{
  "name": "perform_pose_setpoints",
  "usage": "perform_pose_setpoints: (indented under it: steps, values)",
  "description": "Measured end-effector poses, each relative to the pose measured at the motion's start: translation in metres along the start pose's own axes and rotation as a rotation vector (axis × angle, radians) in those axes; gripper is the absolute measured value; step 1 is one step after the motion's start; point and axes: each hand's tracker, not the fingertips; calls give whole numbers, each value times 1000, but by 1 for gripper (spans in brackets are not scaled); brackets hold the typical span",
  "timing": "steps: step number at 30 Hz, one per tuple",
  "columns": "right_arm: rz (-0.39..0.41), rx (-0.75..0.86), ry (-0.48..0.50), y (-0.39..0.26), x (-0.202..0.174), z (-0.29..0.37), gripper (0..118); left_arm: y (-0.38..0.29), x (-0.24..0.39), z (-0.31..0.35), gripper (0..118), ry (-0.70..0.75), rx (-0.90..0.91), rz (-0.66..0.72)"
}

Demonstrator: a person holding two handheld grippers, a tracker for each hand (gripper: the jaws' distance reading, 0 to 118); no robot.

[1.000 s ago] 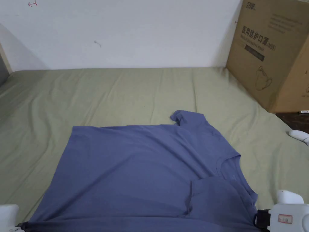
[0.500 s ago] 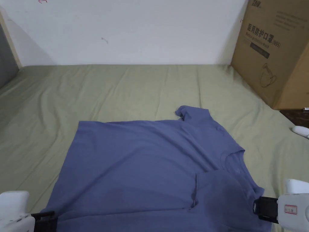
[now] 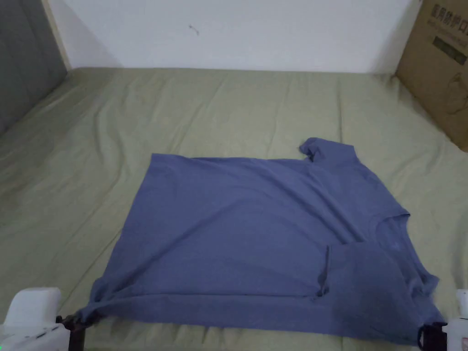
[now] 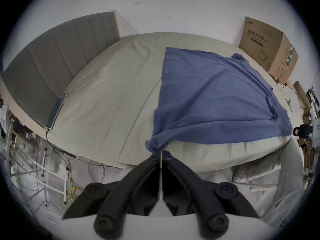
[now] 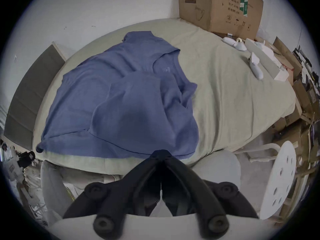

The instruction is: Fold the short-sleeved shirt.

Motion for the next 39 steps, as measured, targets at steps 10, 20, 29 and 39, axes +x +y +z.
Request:
perform_pose_setpoints:
  steps: [10, 20, 29, 39]
  values:
    - [-19, -26, 2, 3, 4, -6, 0, 21, 4, -41, 53, 22, -48, -24]
    - [-14, -23, 65, 4, 13, 7, 36, 19, 8, -49, 2, -15, -93, -5]
    - [27, -37, 21, 42, 24, -21, 62, 25, 10, -46, 2, -14, -95, -17]
    - [-62, -55, 37, 37, 33, -19, 1, 27, 14, -35, 2, -18, -110, 8]
